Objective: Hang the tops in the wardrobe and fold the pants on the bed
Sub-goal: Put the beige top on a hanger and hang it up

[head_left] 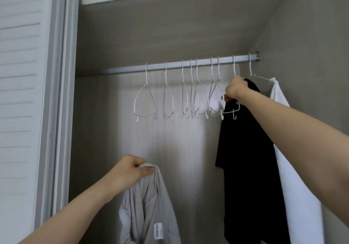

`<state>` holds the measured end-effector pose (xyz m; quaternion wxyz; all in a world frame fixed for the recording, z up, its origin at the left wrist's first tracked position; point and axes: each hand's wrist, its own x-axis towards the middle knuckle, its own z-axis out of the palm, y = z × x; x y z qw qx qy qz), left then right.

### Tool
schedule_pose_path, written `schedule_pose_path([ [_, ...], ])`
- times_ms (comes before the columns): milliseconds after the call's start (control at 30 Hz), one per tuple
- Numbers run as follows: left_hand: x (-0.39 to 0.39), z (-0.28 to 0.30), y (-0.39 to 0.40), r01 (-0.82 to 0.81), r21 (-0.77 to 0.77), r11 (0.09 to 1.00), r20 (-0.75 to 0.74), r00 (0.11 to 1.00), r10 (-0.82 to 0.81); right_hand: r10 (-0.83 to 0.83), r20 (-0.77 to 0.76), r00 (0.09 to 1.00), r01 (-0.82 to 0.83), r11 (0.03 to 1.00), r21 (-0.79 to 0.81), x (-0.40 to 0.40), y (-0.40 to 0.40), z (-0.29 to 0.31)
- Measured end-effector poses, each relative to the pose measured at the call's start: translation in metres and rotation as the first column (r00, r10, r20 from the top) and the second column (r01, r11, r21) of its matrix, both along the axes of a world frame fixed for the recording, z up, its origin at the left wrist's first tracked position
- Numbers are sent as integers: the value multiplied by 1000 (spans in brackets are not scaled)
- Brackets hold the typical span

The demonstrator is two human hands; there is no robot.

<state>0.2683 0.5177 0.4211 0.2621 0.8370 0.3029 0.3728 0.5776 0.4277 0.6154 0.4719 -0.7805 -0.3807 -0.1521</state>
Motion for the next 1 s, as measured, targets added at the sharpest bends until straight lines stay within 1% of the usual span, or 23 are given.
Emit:
schedule_pose_path([
  [167, -3, 0, -8, 20, -17, 1000, 8, 1000, -20, 124, -108, 986, -99, 971, 217, -3, -12, 8],
  [267, -8, -1, -14, 30, -39, 999, 28, 999, -29, 198, -152, 968, -146, 943, 300, -17, -28, 10],
  [400, -16, -4, -27, 53, -149, 987, 51, 998, -46, 278, -177, 944, -227, 938, 261, -40, -58, -11],
  [533, -14, -19, -46, 46, -224, 973, 90, 996, -26, 345, -217, 913, -297, 928, 226, -69, -100, -58],
  [600, -11, -31, -55, 19, -249, 968, 111, 994, 9, 390, -257, 884, -343, 915, 211, -82, -126, -87],
  [700, -6, -48, -66, -3, -332, 943, 142, 988, 53, 431, -329, 841, -389, 902, 188, -95, -164, -128],
  [800, -4, -66, -75, -33, -429, 903, 197, 972, 129, 414, -446, 794, -424, 902, 83, -107, -203, -170],
  [833, -4, -71, -77, -41, -464, 885, 231, 959, 166, 396, -506, 766, -434, 900, 46, -111, -214, -183],
  [867, -5, -75, -77, -45, -494, 868, 269, 942, 202, 388, -575, 720, -459, 888, 24, -113, -222, -195],
  [933, -6, -82, -80, -47, -548, 835, 317, 912, 259, 392, -717, 577, -541, 840, 23, -117, -239, -216],
  [1000, -8, -87, -81, -41, -579, 814, 323, 906, 275, 414, -805, 426, -617, 783, 76, -118, -252, -232],
])
